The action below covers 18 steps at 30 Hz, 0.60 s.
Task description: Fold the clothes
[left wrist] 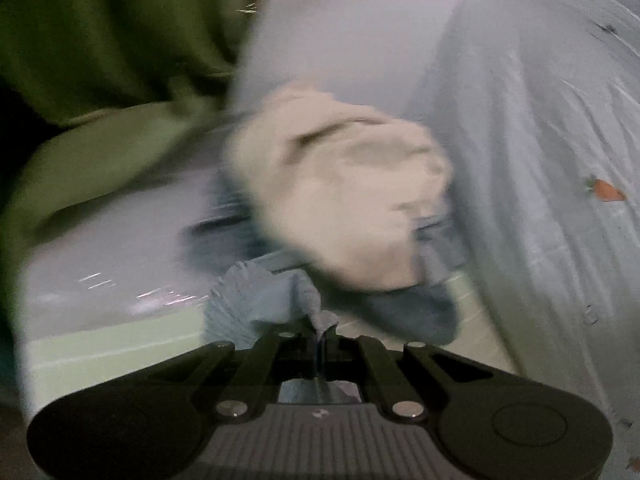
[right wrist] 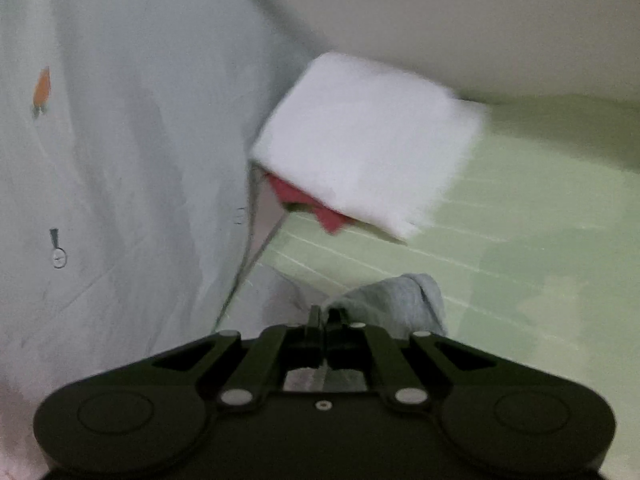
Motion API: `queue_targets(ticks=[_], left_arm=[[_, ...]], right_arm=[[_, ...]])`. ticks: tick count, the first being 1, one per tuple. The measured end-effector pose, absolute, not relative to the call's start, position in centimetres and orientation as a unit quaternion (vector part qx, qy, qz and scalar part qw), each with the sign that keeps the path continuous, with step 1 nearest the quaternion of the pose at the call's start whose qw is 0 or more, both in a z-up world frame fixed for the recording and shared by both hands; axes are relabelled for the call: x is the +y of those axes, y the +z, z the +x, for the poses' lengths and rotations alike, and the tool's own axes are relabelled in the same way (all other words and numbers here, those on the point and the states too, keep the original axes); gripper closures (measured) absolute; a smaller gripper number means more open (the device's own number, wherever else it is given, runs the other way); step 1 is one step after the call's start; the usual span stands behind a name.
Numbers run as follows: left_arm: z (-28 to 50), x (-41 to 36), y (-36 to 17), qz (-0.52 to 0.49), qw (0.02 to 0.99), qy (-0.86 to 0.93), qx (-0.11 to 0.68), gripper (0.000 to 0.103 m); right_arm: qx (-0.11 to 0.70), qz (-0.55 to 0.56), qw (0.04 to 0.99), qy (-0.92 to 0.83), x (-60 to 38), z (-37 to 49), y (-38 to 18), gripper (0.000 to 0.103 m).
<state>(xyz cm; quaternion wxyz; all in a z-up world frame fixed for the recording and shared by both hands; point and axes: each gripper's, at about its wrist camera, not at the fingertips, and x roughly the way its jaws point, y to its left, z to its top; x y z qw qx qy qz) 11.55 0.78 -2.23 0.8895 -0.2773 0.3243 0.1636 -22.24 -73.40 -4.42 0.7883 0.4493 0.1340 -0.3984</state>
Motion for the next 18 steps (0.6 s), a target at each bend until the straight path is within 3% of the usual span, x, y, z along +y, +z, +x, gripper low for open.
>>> queue_targets(ticks=[3,4,5,6,7,8,10,15,18], left_arm=[[18.0,-4.1,-3.3,-0.262,0.902,0.142,0.312,0.093],[20.2,-5.5,-3.8,-0.259,0.903,0.135,0.315,0.082],[20.4,-6.4,-4.1,-0.253,0.903,0.134,0.32,0.063],[20.5,-7.2,-4.5,-0.247,0.903,0.133,0.326,0.053],[20.6,-8.1,-4.8,-0.241,0.903,0.132,0.331,0.032],[20.7,-8.9,-5.2,-0.234,0.902,0.131,0.337,0.017],[20.3,-10.5,-6.2,-0.209,0.901,0.132,0.358,0.014],[16.6,-12.8,-10.9,-0.172,0.867,0.126,0.45,0.014],[15.3,-13.9,-13.1,-0.187,0.845,0.133,0.483,0.014]], right_arm=[[0.156,0.44,0.796,-0.385,-78.0,-12.6,-4.3,0.1],[0.156,0.445,0.799,-0.373,-79.2,-10.0,-4.6,0.088],[0.163,0.452,0.797,-0.368,-80.1,-7.9,-4.8,0.075],[0.17,0.454,0.795,-0.364,-80.8,-6.0,-5.1,0.051],[0.176,0.443,0.797,-0.37,-80.6,-5.0,-5.4,0.043],[0.183,0.43,0.8,-0.376,-80.4,-4.2,-5.7,0.042],[0.223,0.384,0.805,-0.393,-78.7,-4.0,-7.1,0.036],[0.321,0.311,0.775,-0.446,-75.3,-5.0,-12.0,0.035],[0.326,0.325,0.759,-0.462,-74.5,-6.2,-13.9,0.034]])
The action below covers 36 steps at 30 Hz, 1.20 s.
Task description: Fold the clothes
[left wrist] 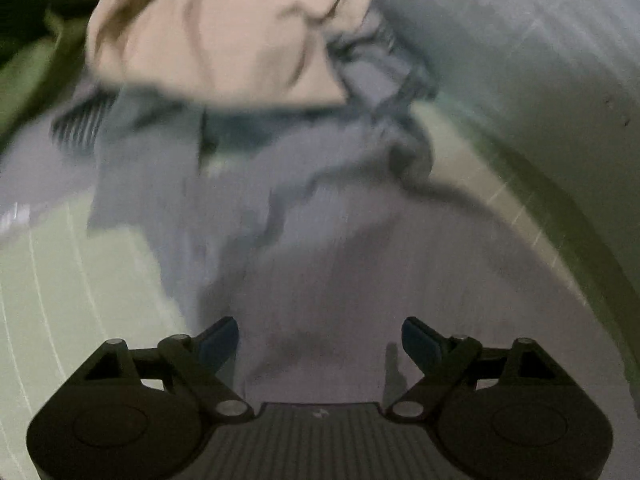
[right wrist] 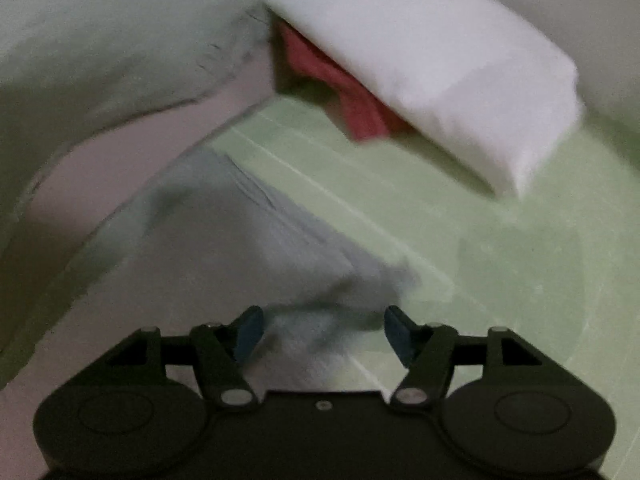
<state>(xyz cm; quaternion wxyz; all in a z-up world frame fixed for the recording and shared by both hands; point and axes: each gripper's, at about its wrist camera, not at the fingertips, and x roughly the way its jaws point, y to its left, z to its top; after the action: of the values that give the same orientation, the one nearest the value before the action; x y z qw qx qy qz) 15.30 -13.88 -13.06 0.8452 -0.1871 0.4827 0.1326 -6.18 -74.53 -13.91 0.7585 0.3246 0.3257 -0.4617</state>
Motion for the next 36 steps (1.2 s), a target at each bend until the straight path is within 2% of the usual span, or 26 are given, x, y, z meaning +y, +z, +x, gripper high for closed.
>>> queue_targets(ticks=[1,3,4,5,6,7,8,9,15,26,31,32,33,34,36], left_arm=[[15.1,-14.2,-13.6,-0.194,0.84,0.133,0.489,0.014],[15.0,-15.1,-14.2,-0.188,0.842,0.121,0.491,0.016],[15.0,-15.7,-14.3,-0.177,0.845,0.118,0.49,0.022],[15.2,-16.2,-14.4,-0.165,0.849,0.117,0.489,0.041],[15.3,-16.6,-14.6,-0.157,0.849,0.114,0.492,0.054],[15.4,-16.9,-14.9,-0.149,0.848,0.111,0.496,0.075],[15.4,-17.4,-14.9,-0.123,0.853,0.123,0.491,0.099],[15.4,-17.6,-15.0,-0.104,0.858,0.119,0.489,0.1],[13.9,-17.0,-14.9,-0.069,0.863,0.109,0.489,0.1],[7.7,-12.3,-14.7,-0.063,0.862,0.091,0.495,0.1],[5.1,-11.3,-14.1,-0.084,0.859,0.072,0.5,0.095],[4.5,-11.3,-13.7,-0.091,0.859,0.067,0.499,0.092],[3.8,-11.3,-13.3,-0.101,0.86,0.061,0.497,0.089],[3.2,-11.3,-12.9,-0.11,0.861,0.054,0.494,0.083],[1.9,-11.8,-12.1,-0.133,0.863,0.033,0.487,0.079]], right_arm=[[0.322,0.324,0.757,-0.467,-74.4,-6.3,-14.2,0.029],[0.326,0.314,0.756,-0.473,-74.3,-6.0,-14.5,0.027],[0.333,0.304,0.757,-0.473,-74.3,-5.5,-14.7,0.034],[0.343,0.285,0.761,-0.471,-74.2,-5.1,-14.7,0.042],[0.352,0.266,0.765,-0.468,-74.0,-4.6,-14.6,0.062],[0.36,0.25,0.77,-0.463,-73.9,-4.2,-14.6,0.083],[0.364,0.245,0.778,-0.449,-73.9,-4.2,-14.6,0.095],[0.367,0.24,0.785,-0.437,-73.8,-4.1,-14.6,0.099],[0.384,0.206,0.793,-0.426,-72.4,-7.1,-14.3,0.1],[0.376,0.242,0.764,-0.465,-68.0,-23.1,-14.3,0.1],[0.376,0.25,0.775,-0.443,-66.0,-27.2,-14.1,0.096],[0.377,0.249,0.776,-0.44,-65.7,-27.4,-13.9,0.093],[0.377,0.246,0.778,-0.439,-65.5,-27.6,-13.8,0.083],[0.373,0.239,0.78,-0.441,-65.2,-27.7,-13.7,0.063],[0.347,0.228,0.793,-0.446,-64.6,-28.0,-13.0,0.04]])
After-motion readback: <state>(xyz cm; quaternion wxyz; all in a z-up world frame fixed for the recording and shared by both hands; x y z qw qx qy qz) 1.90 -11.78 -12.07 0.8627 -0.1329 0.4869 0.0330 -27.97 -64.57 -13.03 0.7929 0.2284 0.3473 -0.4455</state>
